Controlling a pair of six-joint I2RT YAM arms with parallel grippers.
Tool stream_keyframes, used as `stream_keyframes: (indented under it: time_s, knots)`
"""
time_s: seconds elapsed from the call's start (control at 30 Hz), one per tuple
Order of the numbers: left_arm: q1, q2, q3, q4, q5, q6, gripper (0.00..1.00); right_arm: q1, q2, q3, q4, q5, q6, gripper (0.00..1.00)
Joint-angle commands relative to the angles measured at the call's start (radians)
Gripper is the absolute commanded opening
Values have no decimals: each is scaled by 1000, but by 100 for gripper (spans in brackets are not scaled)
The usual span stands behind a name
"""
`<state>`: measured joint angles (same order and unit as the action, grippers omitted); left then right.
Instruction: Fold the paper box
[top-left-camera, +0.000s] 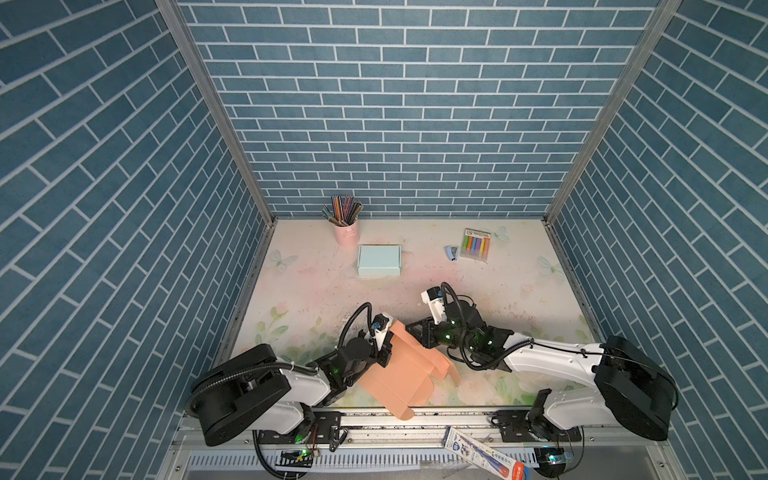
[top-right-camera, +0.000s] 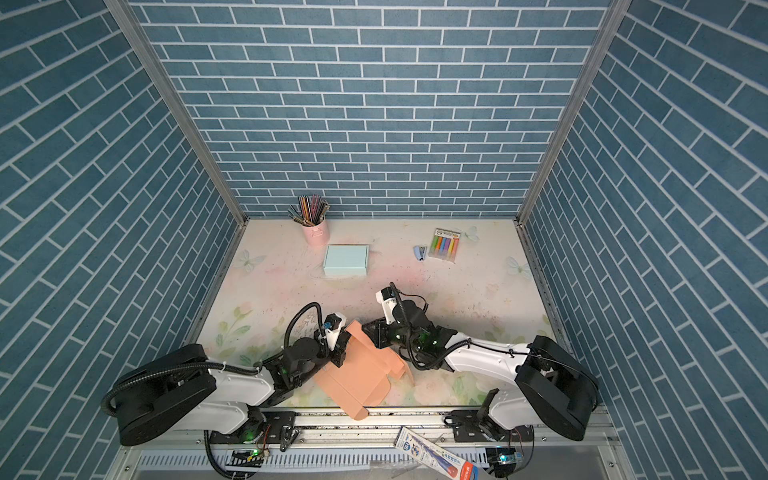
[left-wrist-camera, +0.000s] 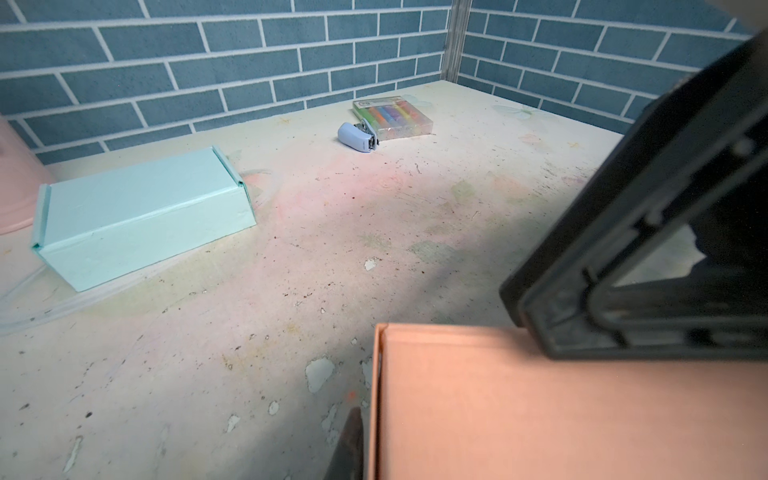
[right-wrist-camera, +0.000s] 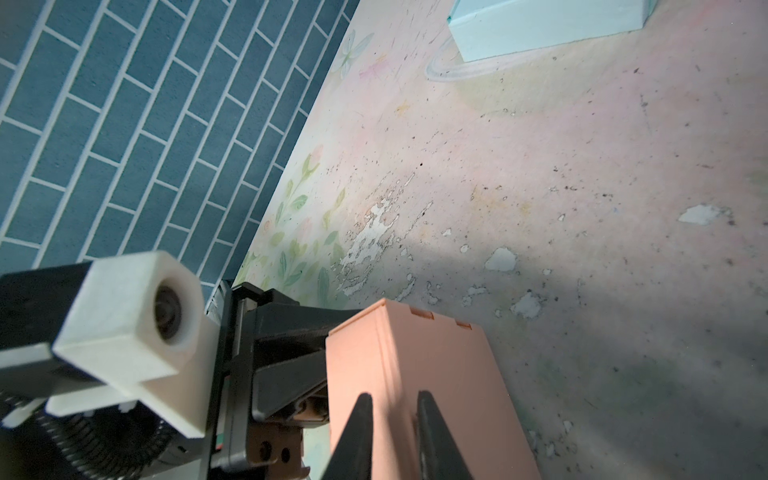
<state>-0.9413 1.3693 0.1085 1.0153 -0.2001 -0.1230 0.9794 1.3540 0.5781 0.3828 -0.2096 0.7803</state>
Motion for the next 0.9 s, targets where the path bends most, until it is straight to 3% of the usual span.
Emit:
stream_keyframes:
  time_s: [0.0, 0.17, 0.37, 0.53, 0.67, 0.8, 0.87]
  knots:
    - [-6, 17, 26, 13, -19, 13, 10, 0, -7, 10, 16, 13, -1, 21]
    - [-6, 6, 17, 19, -20, -2, 4, 0, -49, 35, -72, 56, -46, 19]
    - [-4, -114, 18, -125, -101, -97, 2, 0, -358, 55, -286, 287, -209, 19]
    - [0, -198, 79, -335, -234, -216, 1, 35, -549, 99, -436, 396, -317, 6]
    - [45, -266, 95, -433, -265, -322, 0, 159, -602, 121, -486, 504, -394, 0]
    - [135, -297, 101, -465, -183, -375, 0, 350, -529, 147, -499, 746, -477, 0]
    - [163, -308, 107, -471, -144, -379, 0, 362, -489, 166, -511, 772, -479, 0]
